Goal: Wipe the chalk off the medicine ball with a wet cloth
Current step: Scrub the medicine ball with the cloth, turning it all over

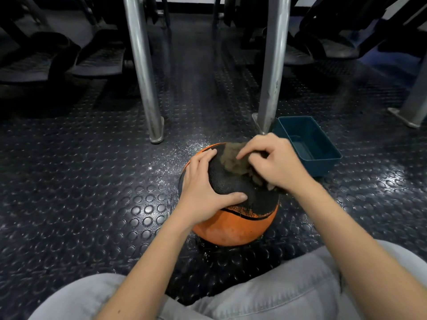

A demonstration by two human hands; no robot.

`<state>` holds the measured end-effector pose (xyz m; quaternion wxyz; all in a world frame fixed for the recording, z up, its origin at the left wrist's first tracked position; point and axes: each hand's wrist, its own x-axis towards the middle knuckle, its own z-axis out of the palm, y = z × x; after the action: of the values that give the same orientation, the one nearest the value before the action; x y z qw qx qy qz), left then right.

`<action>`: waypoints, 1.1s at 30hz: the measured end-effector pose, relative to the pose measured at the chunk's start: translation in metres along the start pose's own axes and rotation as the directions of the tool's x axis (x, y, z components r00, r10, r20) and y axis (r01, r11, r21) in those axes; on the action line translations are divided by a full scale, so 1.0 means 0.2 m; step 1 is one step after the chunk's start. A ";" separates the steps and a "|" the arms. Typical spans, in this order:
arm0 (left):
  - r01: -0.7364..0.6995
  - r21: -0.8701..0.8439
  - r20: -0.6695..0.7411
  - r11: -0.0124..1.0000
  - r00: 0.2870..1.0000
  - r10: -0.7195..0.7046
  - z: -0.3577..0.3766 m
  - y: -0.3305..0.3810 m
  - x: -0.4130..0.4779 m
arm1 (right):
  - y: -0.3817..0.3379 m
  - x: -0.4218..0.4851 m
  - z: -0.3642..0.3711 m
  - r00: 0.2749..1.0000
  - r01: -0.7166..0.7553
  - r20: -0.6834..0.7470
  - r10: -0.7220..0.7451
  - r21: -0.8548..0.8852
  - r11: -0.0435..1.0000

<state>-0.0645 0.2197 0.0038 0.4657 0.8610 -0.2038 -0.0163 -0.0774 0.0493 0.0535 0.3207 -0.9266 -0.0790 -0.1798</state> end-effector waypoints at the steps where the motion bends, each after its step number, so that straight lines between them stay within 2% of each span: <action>1: -0.003 0.000 0.007 1.000 1.000 0.003 0.00 0.00 0.00 | 0.06 0.02 -0.02 0.996 -0.088 -0.028 0.088 -0.011 0.996; 3: -0.011 0.009 0.032 1.000 0.999 0.011 0.01 0.02 0.00 | 0.15 0.05 -0.05 0.965 -0.257 -0.063 0.255 -0.027 0.966; 5: -0.012 0.017 0.041 1.000 0.999 0.011 0.02 0.04 0.01 | 0.13 0.05 -0.04 0.957 -0.279 -0.095 0.273 -0.047 0.959; 6: -0.016 0.023 0.027 1.000 1.000 0.016 0.02 0.04 0.01 | 0.08 0.04 -0.02 0.973 -0.215 -0.093 0.210 -0.054 0.975; 8: -0.037 0.034 -0.002 0.999 0.999 0.037 0.03 0.04 0.00 | -0.06 0.01 0.03 1.000 0.003 -0.026 -0.004 -0.054 0.999; 9: -0.038 0.030 -0.010 0.999 0.999 0.038 0.03 0.04 -0.01 | -0.12 -0.01 0.05 0.993 0.117 0.038 -0.115 -0.053 0.992; 10: -0.034 0.018 -0.011 0.999 0.999 0.034 0.03 0.04 -0.01 | -0.14 -0.01 0.06 0.983 0.169 0.081 -0.164 -0.058 0.984; 12: -0.025 -0.002 0.000 1.000 1.000 0.025 0.02 0.04 -0.02 | -0.06 0.05 0.04 0.997 0.057 0.054 -0.053 -0.076 0.996; 15: -0.058 0.006 0.023 0.998 0.998 0.058 0.02 0.05 -0.02 | 0.14 0.13 -0.02 0.966 -0.258 -0.011 0.258 -0.119 0.959; 17: -0.073 0.016 0.024 0.997 0.997 0.073 0.03 0.05 -0.02 | 0.16 0.12 -0.03 0.947 -0.321 -0.026 0.320 -0.106 0.941; 19: -0.070 0.029 0.004 0.997 0.998 0.070 0.03 0.05 -0.01 | 0.06 0.08 -0.01 0.983 -0.186 -0.020 0.185 -0.109 0.976; 21: -0.056 0.026 0.000 0.998 0.998 0.056 0.03 0.04 -0.01 | -0.06 0.04 0.00 0.998 0.003 0.070 0.001 -0.057 0.998; 22: -0.045 0.018 0.002 0.999 0.999 0.045 0.02 0.03 -0.01 | -0.09 0.03 0.00 0.991 0.065 0.117 -0.062 -0.021 0.998; 23: -0.037 0.008 0.005 0.999 0.999 0.037 0.01 0.03 -0.02 | -0.09 0.05 -0.01 0.990 0.063 0.131 -0.061 -0.008 0.998; 25: -0.034 0.002 0.018 0.999 0.999 0.034 0.00 0.02 -0.02 | 0.01 0.11 -0.02 0.993 -0.085 0.077 0.089 -0.047 0.995; 27: -0.044 0.010 0.019 0.999 0.999 0.044 0.01 0.03 -0.02 | 0.12 0.14 -0.05 0.951 -0.296 0.052 0.306 -0.146 0.944; 28: -0.051 0.020 0.015 0.998 0.999 0.051 0.02 0.03 -0.02 | 0.15 0.14 -0.05 0.931 -0.351 0.043 0.363 -0.173 0.920; 29: -0.057 0.029 0.004 0.998 0.998 0.057 0.02 0.04 -0.02 | 0.15 0.13 -0.04 0.935 -0.343 0.028 0.354 -0.180 0.922; 31: -0.065 0.042 -0.009 0.997 0.998 0.066 0.03 0.04 -0.01 | 0.07 0.11 -0.02 0.979 -0.197 0.019 0.203 -0.159 0.967; 33: -0.052 0.047 -0.006 0.998 0.999 0.052 0.03 0.04 0.00 | -0.06 0.09 0.00 0.990 -0.026 0.134 0.043 -0.122 0.992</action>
<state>-0.0694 0.2109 0.0070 0.4462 0.8663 -0.2248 0.0035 -0.0646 0.0588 0.0679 0.2613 -0.9556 -0.0738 -0.1148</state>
